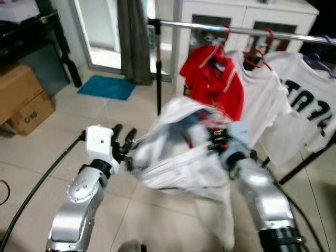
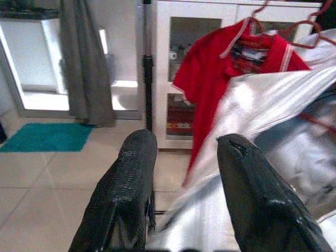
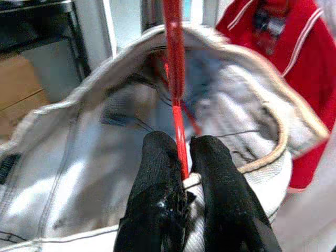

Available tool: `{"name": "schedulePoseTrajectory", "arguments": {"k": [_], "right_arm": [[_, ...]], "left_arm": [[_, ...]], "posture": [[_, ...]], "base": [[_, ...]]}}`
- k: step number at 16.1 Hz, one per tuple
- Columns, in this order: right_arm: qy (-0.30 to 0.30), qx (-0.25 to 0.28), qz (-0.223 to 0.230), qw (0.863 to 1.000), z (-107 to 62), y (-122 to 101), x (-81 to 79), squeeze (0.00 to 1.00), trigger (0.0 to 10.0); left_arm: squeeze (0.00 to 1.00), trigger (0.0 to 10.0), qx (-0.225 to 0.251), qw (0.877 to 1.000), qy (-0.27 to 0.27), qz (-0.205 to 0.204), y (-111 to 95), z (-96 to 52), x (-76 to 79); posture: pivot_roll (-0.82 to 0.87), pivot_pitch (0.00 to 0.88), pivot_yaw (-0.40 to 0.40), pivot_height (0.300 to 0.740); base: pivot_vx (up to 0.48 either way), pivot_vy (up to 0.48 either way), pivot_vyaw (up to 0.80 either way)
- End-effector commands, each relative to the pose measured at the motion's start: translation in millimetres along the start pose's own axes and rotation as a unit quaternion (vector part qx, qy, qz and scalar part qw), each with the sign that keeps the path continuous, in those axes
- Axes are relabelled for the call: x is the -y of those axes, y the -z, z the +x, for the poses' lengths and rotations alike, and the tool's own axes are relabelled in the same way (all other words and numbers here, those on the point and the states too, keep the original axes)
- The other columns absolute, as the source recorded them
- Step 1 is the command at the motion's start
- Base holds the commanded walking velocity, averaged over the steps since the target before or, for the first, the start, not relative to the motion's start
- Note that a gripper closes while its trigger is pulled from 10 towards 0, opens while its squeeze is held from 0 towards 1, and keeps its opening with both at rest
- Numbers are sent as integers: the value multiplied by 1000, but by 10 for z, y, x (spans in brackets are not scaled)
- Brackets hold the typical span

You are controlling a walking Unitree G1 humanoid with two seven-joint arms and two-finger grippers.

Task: Hang hanger

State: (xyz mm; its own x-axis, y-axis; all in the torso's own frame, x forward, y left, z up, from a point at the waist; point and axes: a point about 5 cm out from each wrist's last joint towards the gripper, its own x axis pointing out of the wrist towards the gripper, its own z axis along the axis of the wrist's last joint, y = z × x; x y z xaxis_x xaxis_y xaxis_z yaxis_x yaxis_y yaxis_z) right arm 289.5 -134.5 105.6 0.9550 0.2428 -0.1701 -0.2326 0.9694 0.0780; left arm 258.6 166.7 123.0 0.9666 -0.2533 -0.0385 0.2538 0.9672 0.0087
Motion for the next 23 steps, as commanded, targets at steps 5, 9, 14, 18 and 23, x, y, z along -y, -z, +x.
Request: {"name": "schedulePoseTrajectory", "arguments": {"k": [5,9,14,18,23], "right_arm": [[-23,41,11,999,43,-187,-125,0,10000],[-20,40,14,999,42,-184,-117,0,10000],[-21,41,19,999,50,-181,-124,0,10000],[-20,41,20,999,53,-180,-134,0,10000],[-21,42,21,999,51,-177,-141,0,10000]], "left_arm": [[0,10000,6,1000,-11,11,-55,-1,-86],[0,10000,4,1000,-9,12,-55,0,-86],[0,10000,4,1000,-6,14,-60,11,-92],[0,10000,4,1000,-3,14,-64,17,-93],[0,10000,5,1000,1,16,-65,19,-88]], "posture": [[24,0,-10,705],[23,0,-5,705],[25,0,0,705],[25,0,3,705],[27,0,4,705]], "base": [[318,0,0],[320,0,0],[323,0,0],[334,0,0],[353,0,0]]}}
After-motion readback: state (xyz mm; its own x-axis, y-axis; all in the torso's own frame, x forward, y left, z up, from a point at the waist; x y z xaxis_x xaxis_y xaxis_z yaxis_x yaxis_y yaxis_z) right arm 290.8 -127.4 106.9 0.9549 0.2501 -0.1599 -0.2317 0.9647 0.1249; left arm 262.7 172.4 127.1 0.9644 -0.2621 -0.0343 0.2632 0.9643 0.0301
